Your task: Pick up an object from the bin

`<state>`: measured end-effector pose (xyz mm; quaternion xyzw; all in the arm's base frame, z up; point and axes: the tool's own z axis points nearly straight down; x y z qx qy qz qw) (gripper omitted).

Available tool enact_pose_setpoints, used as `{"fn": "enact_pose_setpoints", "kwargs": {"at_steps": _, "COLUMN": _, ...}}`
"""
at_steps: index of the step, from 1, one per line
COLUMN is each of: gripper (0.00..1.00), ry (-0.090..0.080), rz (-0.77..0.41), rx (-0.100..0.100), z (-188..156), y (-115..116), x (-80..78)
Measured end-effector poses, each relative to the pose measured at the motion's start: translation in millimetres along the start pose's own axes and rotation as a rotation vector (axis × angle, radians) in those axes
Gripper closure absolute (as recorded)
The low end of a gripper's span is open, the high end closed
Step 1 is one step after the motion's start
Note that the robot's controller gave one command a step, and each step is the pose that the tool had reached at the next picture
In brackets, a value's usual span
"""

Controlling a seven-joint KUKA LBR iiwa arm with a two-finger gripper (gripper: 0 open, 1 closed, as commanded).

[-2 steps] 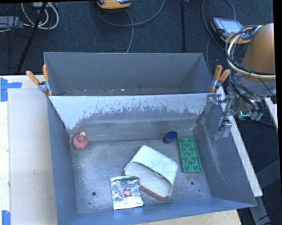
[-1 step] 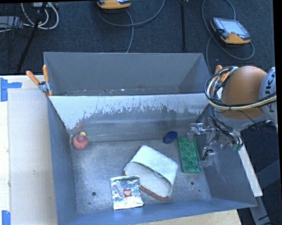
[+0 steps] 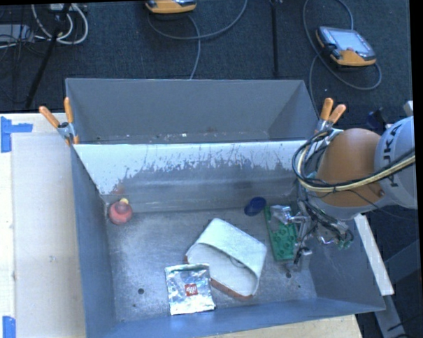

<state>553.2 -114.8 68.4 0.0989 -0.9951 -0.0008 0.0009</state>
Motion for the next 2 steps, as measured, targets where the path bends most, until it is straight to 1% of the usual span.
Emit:
{"fn": "enact_pose_setpoints", "kwargs": {"at_steps": 1, "gripper": 1.00, "ry": -0.006, "rz": -0.004, "rx": 0.004, "z": -3, "y": -1, "x": -2.4}}
{"fn": "enact_pose_setpoints", "kwargs": {"at_steps": 2, "gripper": 1.00, "ry": -0.009, "rz": -0.105, "rx": 0.005, "z": -147, "y": 12, "x": 18.5}}
